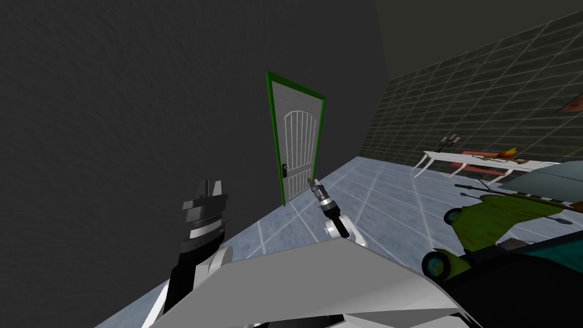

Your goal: Pull the door open

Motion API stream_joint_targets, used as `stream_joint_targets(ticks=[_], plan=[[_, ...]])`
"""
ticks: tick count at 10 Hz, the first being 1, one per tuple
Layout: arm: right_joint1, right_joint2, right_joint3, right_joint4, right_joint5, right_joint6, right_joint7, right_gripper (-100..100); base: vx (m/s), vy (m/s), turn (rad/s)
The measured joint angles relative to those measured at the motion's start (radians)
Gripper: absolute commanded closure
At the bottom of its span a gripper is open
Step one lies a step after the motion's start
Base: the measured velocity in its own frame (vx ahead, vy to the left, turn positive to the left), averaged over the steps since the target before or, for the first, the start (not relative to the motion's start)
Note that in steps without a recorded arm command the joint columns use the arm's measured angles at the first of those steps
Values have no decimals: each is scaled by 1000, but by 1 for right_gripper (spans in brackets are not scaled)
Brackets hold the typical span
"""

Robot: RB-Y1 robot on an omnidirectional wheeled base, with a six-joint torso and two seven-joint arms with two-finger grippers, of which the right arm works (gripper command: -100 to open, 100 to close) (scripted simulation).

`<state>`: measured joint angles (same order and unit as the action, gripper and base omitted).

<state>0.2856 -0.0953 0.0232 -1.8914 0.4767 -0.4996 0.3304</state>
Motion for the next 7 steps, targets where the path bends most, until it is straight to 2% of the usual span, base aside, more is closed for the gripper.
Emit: stream_joint_targets(ticks=[2,4,7], plan=[[-26,-6,-3,56,42,-8,19,-100,144,36,-3],[-40,-7,1,92,80,-8,37,-100,107,22,-2],[-81,-9,1,169,138,-15,65,-100,146,23,-2]])
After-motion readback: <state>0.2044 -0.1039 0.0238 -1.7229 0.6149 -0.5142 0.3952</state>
